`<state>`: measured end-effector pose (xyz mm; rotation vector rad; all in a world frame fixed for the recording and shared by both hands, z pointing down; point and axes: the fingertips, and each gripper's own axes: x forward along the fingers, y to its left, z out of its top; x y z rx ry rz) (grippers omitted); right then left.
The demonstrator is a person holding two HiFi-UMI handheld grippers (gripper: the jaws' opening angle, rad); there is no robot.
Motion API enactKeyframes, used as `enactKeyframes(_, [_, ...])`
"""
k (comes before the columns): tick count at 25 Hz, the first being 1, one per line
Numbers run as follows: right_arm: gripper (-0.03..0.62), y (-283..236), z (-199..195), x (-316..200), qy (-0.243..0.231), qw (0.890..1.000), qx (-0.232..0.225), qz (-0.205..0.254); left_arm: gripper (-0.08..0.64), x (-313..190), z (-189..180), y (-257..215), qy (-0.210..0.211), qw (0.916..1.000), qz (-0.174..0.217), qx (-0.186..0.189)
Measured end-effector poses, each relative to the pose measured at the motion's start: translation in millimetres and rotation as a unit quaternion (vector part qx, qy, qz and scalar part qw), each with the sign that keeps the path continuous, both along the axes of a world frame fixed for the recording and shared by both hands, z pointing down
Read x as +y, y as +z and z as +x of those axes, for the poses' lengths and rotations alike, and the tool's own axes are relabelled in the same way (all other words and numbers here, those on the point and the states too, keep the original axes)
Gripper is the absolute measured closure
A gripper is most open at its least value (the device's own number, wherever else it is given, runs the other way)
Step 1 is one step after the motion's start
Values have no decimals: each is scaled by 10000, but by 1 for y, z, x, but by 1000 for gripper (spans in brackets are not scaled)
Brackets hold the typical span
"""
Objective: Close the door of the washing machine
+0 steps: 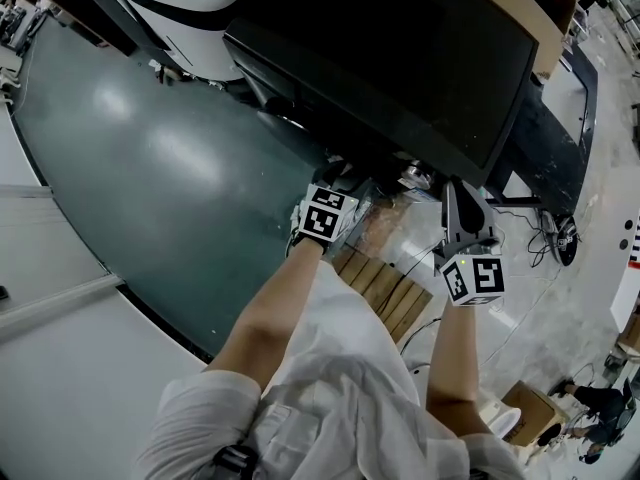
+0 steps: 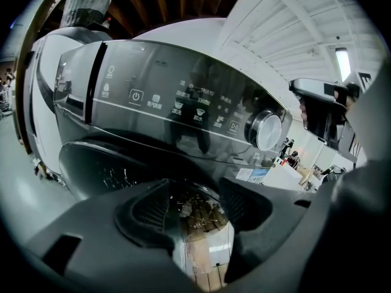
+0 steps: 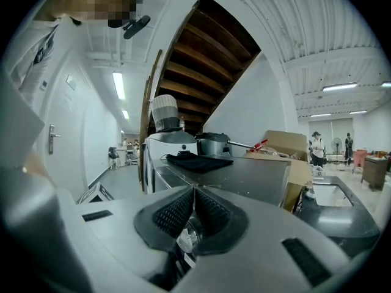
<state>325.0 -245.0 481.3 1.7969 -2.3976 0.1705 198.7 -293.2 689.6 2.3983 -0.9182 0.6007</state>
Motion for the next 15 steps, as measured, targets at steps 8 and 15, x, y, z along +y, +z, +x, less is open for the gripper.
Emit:
enactKeyframes(8, [561,-3,8,25,72,10000,-22,-39,296,7,-1,-6,183,9998,-42,118])
enactKeyframes(15, [561,-5,13,69,148,9998,-74,-136,298,32,-51,-62,54,9991,318,287])
